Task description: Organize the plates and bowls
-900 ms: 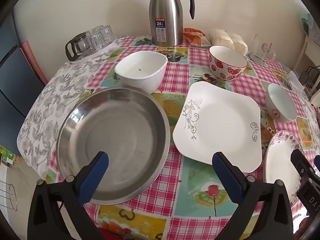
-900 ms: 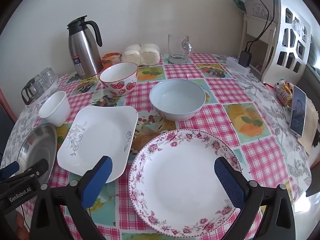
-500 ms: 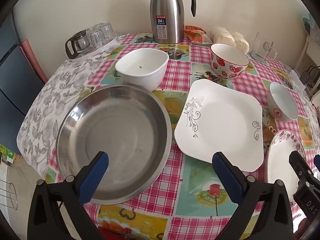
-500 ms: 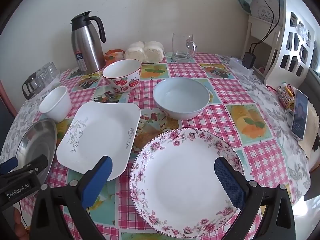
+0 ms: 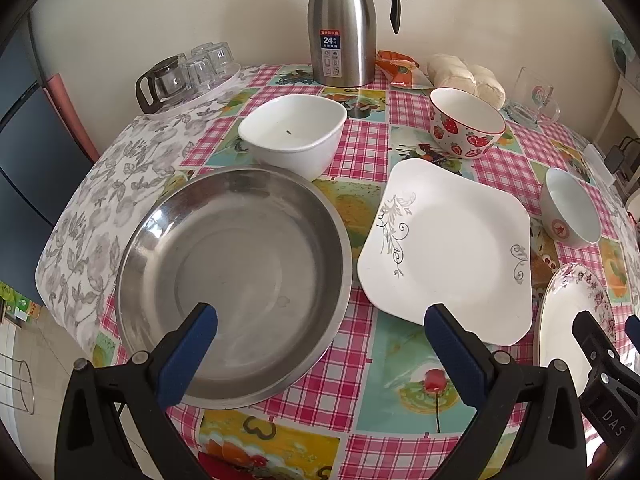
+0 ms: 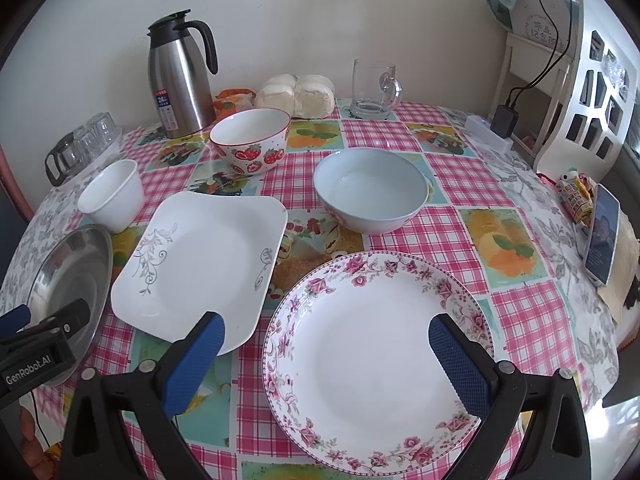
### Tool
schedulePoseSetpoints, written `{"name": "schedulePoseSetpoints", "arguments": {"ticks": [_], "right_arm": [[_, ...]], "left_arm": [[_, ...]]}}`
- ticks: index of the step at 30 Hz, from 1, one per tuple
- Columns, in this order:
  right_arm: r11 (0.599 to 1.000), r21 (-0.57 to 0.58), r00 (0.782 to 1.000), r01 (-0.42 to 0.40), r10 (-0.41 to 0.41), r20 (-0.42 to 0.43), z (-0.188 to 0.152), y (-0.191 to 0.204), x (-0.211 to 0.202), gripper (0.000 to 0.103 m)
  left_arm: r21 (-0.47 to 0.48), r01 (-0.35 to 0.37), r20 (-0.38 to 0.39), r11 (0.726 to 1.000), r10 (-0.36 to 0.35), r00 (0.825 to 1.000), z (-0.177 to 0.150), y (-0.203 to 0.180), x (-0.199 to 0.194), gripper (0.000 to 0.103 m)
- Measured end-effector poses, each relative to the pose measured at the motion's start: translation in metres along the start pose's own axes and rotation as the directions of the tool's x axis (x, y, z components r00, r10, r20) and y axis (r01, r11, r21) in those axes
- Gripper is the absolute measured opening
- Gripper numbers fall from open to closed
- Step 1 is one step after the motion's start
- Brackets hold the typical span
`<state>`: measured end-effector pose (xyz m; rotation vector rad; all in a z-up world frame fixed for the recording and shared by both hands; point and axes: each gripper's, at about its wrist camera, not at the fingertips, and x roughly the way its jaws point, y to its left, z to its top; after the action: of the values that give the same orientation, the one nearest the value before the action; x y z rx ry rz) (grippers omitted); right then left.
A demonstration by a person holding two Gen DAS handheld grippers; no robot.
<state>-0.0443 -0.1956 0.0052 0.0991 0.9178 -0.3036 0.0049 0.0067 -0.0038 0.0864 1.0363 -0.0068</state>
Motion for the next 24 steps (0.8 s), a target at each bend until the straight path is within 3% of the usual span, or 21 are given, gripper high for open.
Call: {"name": "schedulePoseSetpoints", "arguments": {"ticks": [24], "right_arm": [[1.0, -0.018, 1.0, 0.003, -0.004, -0.026, -0.0012, 0.0033, 0.0053, 0.103]], "left_arm": [[-0.01, 0.002, -0.016, 1.0, -0.002, 1.0, -0.0004, 0.002, 0.0024, 0.103]]}}
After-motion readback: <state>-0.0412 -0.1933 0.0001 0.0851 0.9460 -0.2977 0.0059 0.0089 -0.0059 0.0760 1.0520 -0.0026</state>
